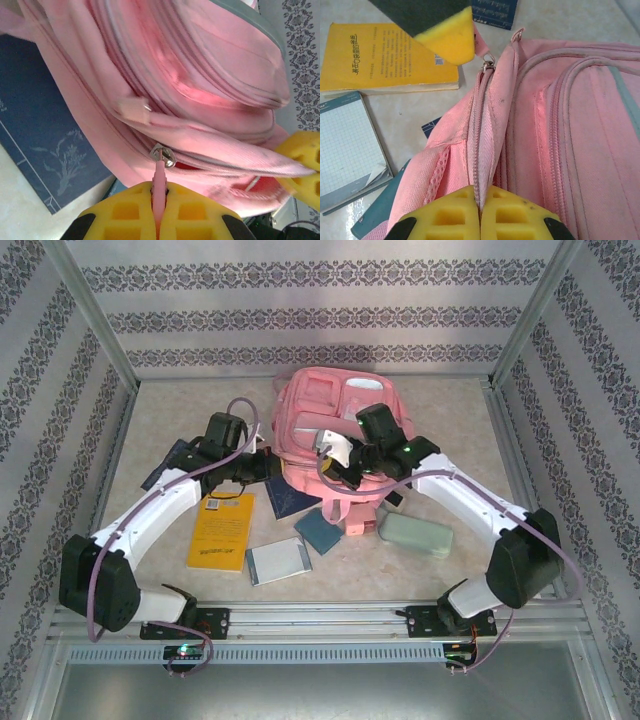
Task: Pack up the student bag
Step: Unzip the student bag to access the book.
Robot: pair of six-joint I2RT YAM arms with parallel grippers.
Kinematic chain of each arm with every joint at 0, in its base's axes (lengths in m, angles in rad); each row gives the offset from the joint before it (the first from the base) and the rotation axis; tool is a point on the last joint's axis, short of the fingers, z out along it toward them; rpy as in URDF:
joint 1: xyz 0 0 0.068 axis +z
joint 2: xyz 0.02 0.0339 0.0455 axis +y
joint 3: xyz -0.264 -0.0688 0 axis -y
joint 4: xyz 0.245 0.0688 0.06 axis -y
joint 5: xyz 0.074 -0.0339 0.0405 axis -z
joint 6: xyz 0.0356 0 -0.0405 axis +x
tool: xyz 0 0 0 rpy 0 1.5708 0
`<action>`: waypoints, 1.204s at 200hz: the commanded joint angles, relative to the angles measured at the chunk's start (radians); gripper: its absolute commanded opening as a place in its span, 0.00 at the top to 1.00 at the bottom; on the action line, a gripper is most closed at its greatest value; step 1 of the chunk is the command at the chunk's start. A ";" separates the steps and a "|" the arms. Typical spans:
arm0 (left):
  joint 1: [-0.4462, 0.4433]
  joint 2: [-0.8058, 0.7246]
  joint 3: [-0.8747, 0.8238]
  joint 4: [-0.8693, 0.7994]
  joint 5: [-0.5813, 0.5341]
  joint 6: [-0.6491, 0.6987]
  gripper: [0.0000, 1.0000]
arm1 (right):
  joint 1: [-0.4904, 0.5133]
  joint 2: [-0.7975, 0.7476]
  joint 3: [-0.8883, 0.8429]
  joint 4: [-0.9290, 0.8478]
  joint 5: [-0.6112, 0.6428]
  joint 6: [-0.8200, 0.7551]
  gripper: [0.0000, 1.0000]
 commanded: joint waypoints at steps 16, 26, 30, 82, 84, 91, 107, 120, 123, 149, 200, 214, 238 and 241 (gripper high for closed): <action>0.057 0.089 0.075 0.053 -0.085 -0.044 1.00 | -0.071 -0.117 -0.034 0.091 -0.032 -0.002 1.00; 0.067 0.112 0.095 0.064 -0.085 -0.052 1.00 | -0.089 -0.134 -0.036 0.104 -0.046 0.005 1.00; 0.070 0.123 0.104 0.069 -0.083 -0.053 1.00 | -0.094 -0.140 -0.038 0.107 -0.050 0.005 1.00; 0.107 0.279 0.220 0.123 -0.067 -0.085 1.00 | -0.148 -0.202 -0.089 0.197 -0.098 0.024 1.00; 0.110 0.285 0.223 0.125 -0.068 -0.087 1.00 | -0.149 -0.204 -0.091 0.200 -0.098 0.024 1.00; 0.119 0.304 0.233 0.135 -0.069 -0.094 1.00 | -0.150 -0.207 -0.098 0.209 -0.101 0.024 1.00; 0.144 0.346 0.257 0.158 -0.058 -0.109 1.00 | -0.153 -0.213 -0.114 0.223 -0.106 0.023 1.00; 0.162 0.378 0.275 0.173 -0.052 -0.119 1.00 | -0.156 -0.220 -0.124 0.236 -0.105 0.024 1.00; 0.164 0.385 0.280 0.176 -0.051 -0.120 1.00 | -0.157 -0.222 -0.128 0.240 -0.106 0.026 1.00; 0.183 0.459 0.333 0.189 -0.031 -0.131 1.00 | -0.170 -0.238 -0.142 0.262 -0.117 0.039 1.00; 0.218 0.606 0.449 0.182 0.029 -0.155 1.00 | -0.179 -0.246 -0.154 0.289 -0.147 0.069 1.00; 0.226 0.624 0.474 0.163 0.044 -0.150 1.00 | -0.180 -0.239 -0.150 0.292 -0.149 0.073 1.00; 0.235 0.610 0.499 0.123 0.068 -0.136 0.88 | -0.185 -0.220 -0.132 0.318 -0.141 0.085 1.00; 0.236 0.603 0.500 0.121 0.068 -0.134 0.85 | -0.186 -0.216 -0.127 0.320 -0.140 0.086 1.00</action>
